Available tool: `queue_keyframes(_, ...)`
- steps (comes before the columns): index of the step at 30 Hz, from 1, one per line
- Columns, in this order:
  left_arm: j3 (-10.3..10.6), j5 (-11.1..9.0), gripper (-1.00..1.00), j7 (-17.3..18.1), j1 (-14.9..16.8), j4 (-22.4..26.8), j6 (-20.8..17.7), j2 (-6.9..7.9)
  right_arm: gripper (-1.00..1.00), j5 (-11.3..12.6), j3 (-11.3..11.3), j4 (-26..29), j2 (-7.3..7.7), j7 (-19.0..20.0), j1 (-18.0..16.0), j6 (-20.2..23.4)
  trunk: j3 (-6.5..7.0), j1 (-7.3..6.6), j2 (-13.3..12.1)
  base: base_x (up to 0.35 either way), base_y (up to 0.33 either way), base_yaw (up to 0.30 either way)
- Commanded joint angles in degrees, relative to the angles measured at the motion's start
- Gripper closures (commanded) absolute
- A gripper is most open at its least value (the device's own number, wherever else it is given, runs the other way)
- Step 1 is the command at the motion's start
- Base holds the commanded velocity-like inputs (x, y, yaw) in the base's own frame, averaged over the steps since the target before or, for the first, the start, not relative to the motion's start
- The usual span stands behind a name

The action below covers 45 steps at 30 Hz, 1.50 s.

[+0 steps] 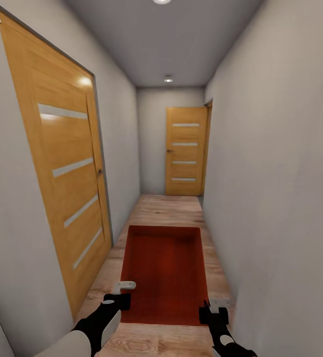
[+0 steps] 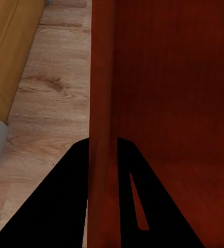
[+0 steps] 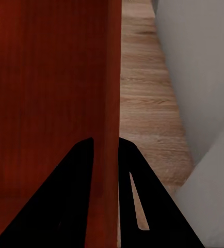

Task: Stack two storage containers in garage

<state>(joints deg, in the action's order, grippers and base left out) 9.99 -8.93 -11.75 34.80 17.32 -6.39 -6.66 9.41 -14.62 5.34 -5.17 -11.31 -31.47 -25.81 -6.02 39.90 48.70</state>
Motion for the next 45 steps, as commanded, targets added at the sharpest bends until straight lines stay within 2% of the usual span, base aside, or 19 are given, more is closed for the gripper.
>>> queue_keyframes(1,0.1,-0.5,1.0,-0.6,0.0,0.0,-0.4,0.07,1.0,-0.2,0.0,0.1,-0.02,0.1,-0.1,-2.0,-0.09,0.04,0.1,0.322,0.13,-0.005)
queue_keyframes(24,0.1,-0.5,1.0,-0.6,0.0,0.0,-0.3,-0.02,1.0,-0.6,0.0,0.1,-0.02,0.1,-0.1,-2.0,-0.09,0.04,0.1,0.322,0.129,-0.002)
queue_keyframes(36,0.1,-0.5,1.0,-0.6,0.0,-0.1,-0.3,0.02,1.0,-0.2,0.0,0.1,-0.02,0.1,-0.1,-2.0,-0.09,0.04,0.1,0.322,0.086,-0.218)
queue_keyframes(45,0.1,-0.5,1.0,-0.6,0.0,-0.1,-0.3,0.06,1.0,-0.2,0.0,0.1,-0.02,0.2,-0.1,-2.0,-0.09,0.04,0.1,0.322,0.043,-0.027)
